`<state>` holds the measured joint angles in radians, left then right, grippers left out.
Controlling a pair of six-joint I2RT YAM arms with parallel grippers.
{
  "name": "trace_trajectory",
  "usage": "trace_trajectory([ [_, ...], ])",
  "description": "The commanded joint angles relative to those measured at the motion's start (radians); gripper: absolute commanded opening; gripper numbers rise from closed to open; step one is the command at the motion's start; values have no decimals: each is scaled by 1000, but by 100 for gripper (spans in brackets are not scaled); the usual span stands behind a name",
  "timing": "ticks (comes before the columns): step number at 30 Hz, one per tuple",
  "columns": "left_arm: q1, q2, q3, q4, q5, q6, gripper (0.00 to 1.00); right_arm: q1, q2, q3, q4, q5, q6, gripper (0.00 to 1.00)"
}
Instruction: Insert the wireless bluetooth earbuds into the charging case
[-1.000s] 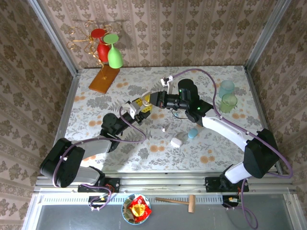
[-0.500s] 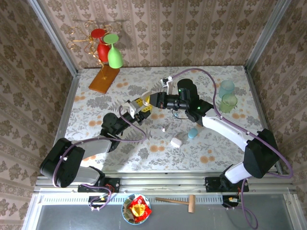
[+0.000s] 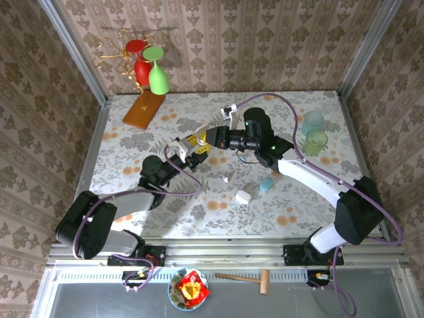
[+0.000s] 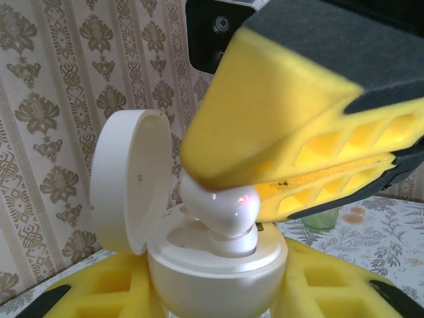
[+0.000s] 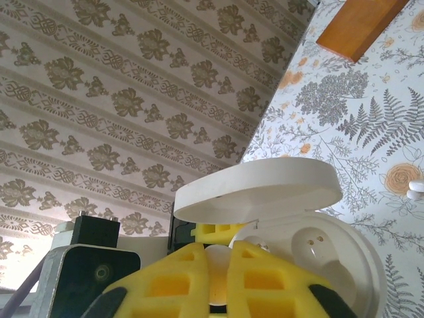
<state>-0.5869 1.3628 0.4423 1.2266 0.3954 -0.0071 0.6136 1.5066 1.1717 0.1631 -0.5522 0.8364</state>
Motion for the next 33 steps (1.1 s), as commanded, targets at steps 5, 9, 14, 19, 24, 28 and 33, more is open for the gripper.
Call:
trace_trajectory([
  [5,-1,-9,30,63,10,-4,25,8,-3,8,-71,55,-34,26],
  [9,-1,-14,29,63,11,-4,25,8,-15,7,-80,58,-42,26],
  [14,-1,-13,28,63,10,-5,25,7,-22,6,-95,67,-51,27],
  [19,-1,-11,24,63,7,-7,25,8,-34,5,-110,83,-64,27],
  [24,2,-12,22,63,3,-10,25,5,-55,-1,-136,104,-84,29],
  [28,3,-11,25,63,11,-12,25,5,-57,3,-143,107,-91,30],
  [33,2,-11,24,63,4,-10,25,5,-56,11,-143,99,-94,30],
])
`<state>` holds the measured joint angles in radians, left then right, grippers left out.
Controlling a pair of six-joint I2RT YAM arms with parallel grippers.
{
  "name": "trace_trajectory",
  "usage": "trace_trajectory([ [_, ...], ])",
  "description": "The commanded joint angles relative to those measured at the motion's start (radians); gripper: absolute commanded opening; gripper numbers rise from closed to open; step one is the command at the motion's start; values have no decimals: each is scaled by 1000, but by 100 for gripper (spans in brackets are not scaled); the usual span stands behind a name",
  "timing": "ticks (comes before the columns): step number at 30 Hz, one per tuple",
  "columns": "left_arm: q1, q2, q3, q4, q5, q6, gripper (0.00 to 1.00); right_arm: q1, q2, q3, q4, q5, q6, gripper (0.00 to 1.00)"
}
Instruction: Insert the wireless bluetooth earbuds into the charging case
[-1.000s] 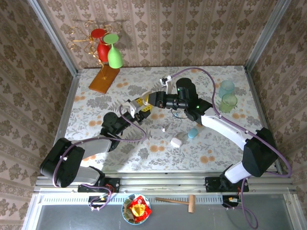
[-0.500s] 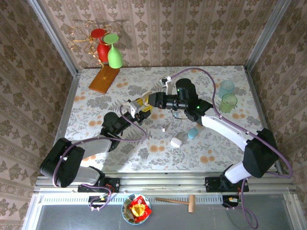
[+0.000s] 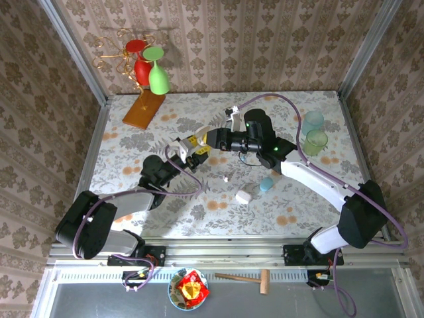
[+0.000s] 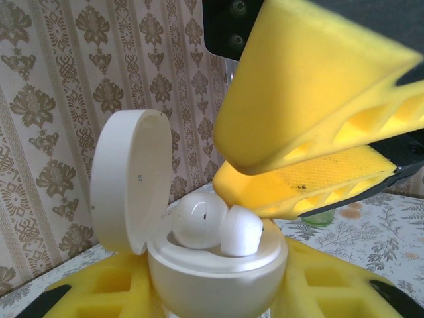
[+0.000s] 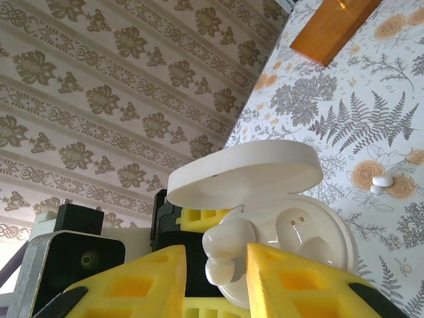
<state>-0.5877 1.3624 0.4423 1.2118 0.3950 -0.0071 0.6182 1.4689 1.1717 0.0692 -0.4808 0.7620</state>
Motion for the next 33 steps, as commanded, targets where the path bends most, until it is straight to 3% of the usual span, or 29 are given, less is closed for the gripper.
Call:
trace_trajectory([
  [1,5,-10,23,78,0,-9,25,2,-23,10,-49,25,-22,30],
  [11,5,4,21,78,-10,13,25,22,-41,54,-149,62,-62,29],
  [26,9,28,13,78,-71,104,25,117,-12,210,-381,334,-201,29],
  [33,11,22,12,78,-62,99,25,130,59,285,-405,298,-216,17],
])
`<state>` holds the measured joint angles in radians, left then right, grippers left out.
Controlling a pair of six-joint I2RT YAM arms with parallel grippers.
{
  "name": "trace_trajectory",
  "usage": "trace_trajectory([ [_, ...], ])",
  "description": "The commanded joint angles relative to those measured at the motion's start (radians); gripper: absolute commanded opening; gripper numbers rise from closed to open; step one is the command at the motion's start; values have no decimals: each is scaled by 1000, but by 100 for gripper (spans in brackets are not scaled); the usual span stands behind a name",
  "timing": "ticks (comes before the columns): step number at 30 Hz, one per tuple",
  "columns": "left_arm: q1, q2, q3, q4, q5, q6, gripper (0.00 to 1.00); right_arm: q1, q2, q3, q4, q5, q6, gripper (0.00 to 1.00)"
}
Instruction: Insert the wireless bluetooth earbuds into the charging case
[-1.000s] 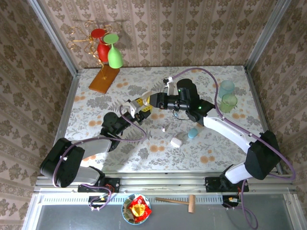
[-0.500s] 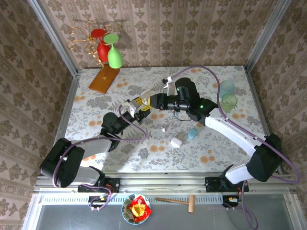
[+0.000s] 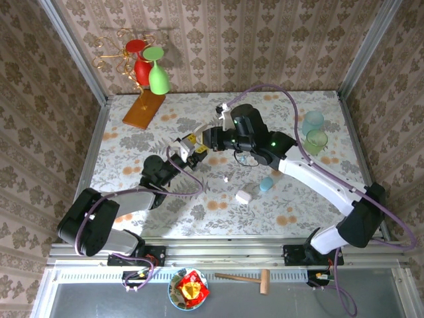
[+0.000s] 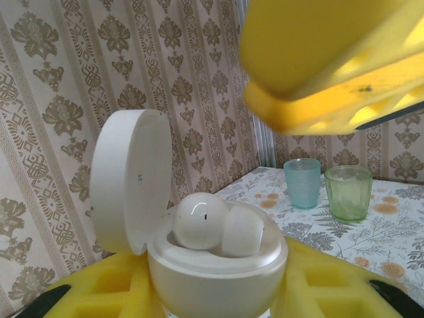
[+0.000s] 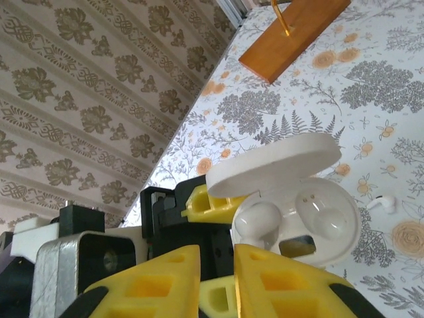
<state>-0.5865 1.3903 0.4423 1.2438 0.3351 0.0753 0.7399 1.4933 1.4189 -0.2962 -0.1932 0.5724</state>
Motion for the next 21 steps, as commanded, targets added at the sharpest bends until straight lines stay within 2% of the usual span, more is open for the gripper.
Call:
trace_trajectory([
  [1,10,-8,10,46,-2,17,25,9,43,47,-42,4,-27,14],
  [5,10,-16,10,46,-2,15,25,9,64,61,-46,-10,-27,7],
  [13,10,-22,18,46,2,6,25,8,84,64,-70,4,-36,6],
  [21,12,-38,12,45,1,6,25,8,74,69,-117,82,-69,10],
])
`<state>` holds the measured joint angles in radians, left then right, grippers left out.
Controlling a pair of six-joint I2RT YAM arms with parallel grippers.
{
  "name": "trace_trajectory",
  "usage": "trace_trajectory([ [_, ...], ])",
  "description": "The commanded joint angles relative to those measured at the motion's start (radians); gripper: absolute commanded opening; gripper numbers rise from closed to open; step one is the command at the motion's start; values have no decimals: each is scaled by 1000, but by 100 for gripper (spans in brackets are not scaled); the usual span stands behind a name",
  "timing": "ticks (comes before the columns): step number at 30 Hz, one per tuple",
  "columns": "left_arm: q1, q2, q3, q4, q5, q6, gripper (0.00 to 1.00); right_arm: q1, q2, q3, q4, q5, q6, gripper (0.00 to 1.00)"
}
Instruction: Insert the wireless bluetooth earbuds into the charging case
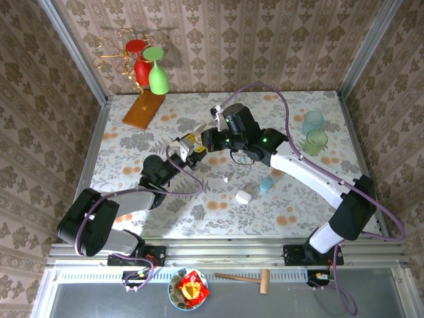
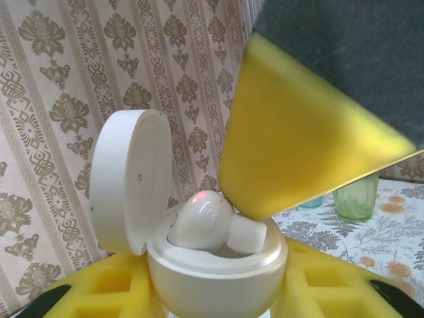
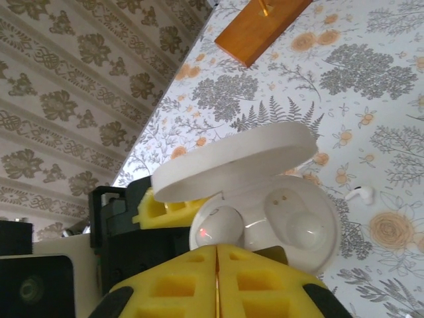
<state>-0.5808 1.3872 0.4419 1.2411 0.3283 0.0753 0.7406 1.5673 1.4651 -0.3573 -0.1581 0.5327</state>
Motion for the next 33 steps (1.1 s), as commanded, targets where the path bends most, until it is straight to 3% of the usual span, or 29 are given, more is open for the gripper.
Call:
trace_trajectory([
  [1,6,-33,12,49,9,6,25,7,-3,22,-48,36,-31,11],
  [6,6,-25,15,48,11,5,25,9,-21,18,10,-26,-18,16],
  [22,6,-13,12,47,17,15,25,9,-25,41,5,14,-47,31],
  [33,4,-22,11,48,26,17,24,9,45,106,-51,3,-54,30],
])
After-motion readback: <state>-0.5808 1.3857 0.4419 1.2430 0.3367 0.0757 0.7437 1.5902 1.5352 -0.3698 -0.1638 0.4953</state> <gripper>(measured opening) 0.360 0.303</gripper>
